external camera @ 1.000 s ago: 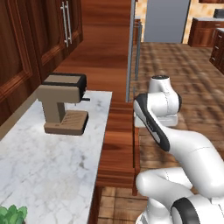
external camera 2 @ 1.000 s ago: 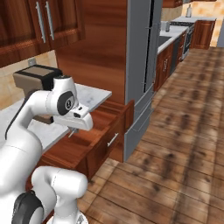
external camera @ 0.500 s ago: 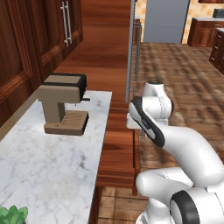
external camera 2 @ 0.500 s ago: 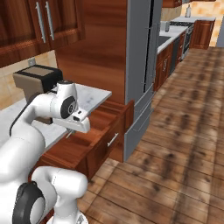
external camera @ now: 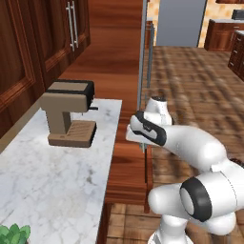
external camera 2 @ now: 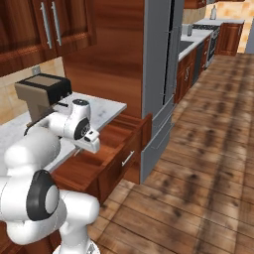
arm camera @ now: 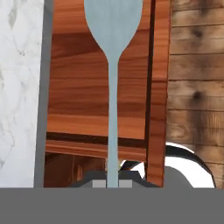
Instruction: Pick up the metallic utensils from the counter and place them in the open drawer. Make sure not to pick up any wooden utensils.
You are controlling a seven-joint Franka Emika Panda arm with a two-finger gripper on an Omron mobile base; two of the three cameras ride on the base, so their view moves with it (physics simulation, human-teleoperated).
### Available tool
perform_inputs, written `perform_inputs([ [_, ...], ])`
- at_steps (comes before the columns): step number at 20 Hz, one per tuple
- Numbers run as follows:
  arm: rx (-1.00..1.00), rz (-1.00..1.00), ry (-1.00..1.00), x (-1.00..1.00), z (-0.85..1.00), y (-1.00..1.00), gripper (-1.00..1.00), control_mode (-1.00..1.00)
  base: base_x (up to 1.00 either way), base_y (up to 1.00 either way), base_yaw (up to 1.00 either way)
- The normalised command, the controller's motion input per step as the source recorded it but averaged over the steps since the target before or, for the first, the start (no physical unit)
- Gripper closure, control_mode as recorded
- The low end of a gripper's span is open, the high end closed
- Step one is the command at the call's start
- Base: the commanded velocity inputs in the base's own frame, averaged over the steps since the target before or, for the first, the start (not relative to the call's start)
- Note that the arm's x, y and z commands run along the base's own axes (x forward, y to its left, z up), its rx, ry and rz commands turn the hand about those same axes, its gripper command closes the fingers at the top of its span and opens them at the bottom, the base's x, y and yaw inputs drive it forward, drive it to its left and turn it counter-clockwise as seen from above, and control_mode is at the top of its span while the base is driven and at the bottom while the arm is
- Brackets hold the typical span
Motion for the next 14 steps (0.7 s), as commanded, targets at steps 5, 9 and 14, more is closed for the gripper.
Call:
perform_inputs([
  [5,-0.01,-0.06,-0.01,0.4,-0.61,0.01,1.0,-1.0,0.0,0.0,0.0],
  [9,-0.02,-0.04,-0.04,0.42,-0.6,-0.01,1.0,-1.0,0.0,0.0,0.0],
  [14,-0.02,-0.03,-0.08,0.14,-0.65,-0.27,1.0,-1.0,0.0,0.0,0.0],
])
